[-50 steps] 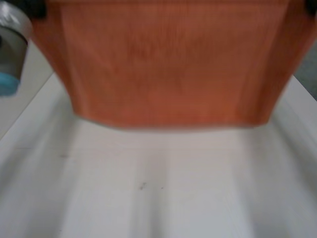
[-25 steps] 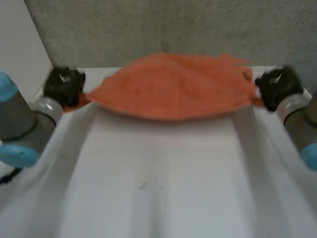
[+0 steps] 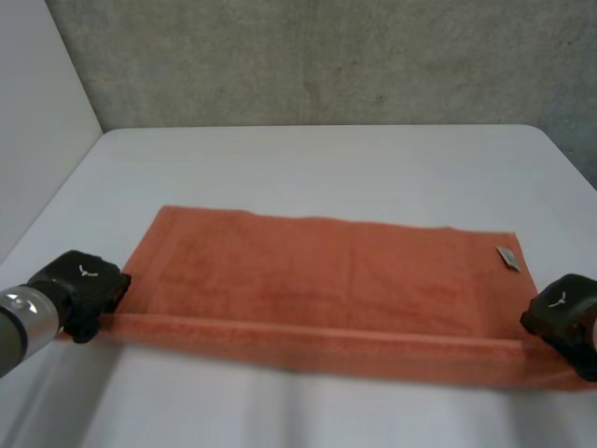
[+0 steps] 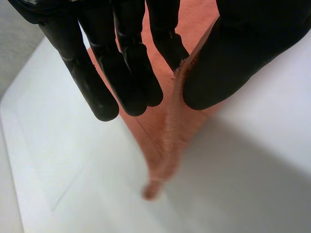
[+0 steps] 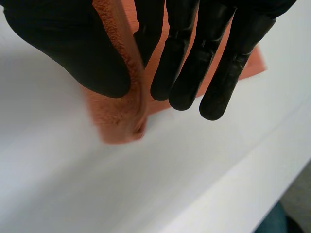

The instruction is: Fold the laundry

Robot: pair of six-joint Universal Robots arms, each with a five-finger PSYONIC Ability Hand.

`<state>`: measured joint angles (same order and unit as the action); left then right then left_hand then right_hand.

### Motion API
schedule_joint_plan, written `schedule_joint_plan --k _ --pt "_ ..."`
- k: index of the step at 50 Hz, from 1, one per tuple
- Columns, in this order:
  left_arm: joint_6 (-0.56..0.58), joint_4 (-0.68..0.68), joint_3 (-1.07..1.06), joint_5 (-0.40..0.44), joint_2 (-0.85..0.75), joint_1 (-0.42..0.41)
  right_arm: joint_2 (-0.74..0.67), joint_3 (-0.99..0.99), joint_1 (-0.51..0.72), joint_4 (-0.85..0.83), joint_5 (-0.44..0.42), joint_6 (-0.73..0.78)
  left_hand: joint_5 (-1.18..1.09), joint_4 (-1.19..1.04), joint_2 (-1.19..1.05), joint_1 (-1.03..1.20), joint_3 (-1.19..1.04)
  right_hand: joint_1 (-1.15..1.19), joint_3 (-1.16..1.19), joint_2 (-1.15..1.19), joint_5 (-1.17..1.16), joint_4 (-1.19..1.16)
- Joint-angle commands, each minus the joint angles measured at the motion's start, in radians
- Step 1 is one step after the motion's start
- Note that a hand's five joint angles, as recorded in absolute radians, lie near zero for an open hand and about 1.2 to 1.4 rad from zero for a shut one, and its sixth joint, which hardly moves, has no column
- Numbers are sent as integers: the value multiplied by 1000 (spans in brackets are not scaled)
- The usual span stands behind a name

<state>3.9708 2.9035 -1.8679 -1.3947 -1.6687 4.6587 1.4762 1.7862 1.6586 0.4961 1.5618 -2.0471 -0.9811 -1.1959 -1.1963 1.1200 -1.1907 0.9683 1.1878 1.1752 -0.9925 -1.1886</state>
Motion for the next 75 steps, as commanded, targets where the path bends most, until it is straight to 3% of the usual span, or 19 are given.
schedule_joint_plan --k 1,3,9,14,19,25,26,30,34,37,43,45,47,52,60,64,75 --pt "10 80 75 23 -34 -2 -29 -60 -11 -204 -37 -24 -241 -200 -200 276 -206 428 209 221 -229 -208" --pt "-1 203 139 19 -154 -27 -97 -93 -6 -257 -36 -59 -241 -200 -200 276 -206 428 209 221 -229 -208" --pt "-18 362 324 6 -365 -130 -362 -290 92 -378 13 -168 -241 -200 -200 276 -206 428 209 221 -229 -208" --pt "-30 427 528 -15 -558 -163 -540 -448 119 -447 174 -196 -241 -200 -200 276 -206 428 209 221 -229 -208" --pt "-25 465 671 -24 -689 -195 -632 -511 127 -578 247 -197 -241 -200 -200 276 -206 428 209 221 -229 -208" --pt "-28 499 711 -20 -737 -209 -654 -508 147 -700 251 -197 -241 -200 -200 276 -206 428 209 221 -229 -208" --pt "-27 513 707 -20 -735 -216 -651 -498 151 -723 251 -202 21 61 61 15 56 385 166 178 -187 -165" --pt "-22 546 672 -18 -720 -239 -628 -458 158 -775 253 -218 978 1019 1019 -943 1013 -514 -734 -721 713 734" --pt "-27 576 632 -21 -680 -245 -559 -412 153 -807 247 -266 981 1021 1022 -945 1016 -794 -1013 -1001 992 1014" --pt "-30 577 602 -23 -654 -247 -512 -384 148 -806 239 -304 981 1021 1022 -945 1016 -794 -1013 -1001 992 1014" --pt "-59 573 510 -24 -556 -250 -370 -277 142 -791 182 -386 981 1021 1022 -945 1016 -778 -997 -985 976 998" --pt "-94 571 469 -24 -516 -249 -283 -196 138 -760 106 -406 981 1021 1022 -945 1016 -749 -968 -955 947 969" --pt "-111 569 455 -24 -500 -248 -265 -177 133 -748 86 -406 981 1021 1022 -945 1016 -745 -965 -952 944 966" --pt "-260 565 348 -20 -389 -238 -156 -42 -3 -609 -40 -429 981 1021 1022 -945 1016 -672 -892 -879 871 893" --pt "-447 565 257 -14 -329 -232 -134 94 -149 -507 -216 -476 981 1021 1022 -945 1016 -464 -683 -671 662 684" --pt "-463 565 245 -12 -329 -233 -137 134 -198 -513 -282 -478 981 1021 1022 -945 1016 -402 -622 -609 601 623" --pt "-464 568 233 -9 -329 -229 -194 173 -214 -685 -305 -478 981 1021 1022 -945 1016 -196 -416 -403 395 417"
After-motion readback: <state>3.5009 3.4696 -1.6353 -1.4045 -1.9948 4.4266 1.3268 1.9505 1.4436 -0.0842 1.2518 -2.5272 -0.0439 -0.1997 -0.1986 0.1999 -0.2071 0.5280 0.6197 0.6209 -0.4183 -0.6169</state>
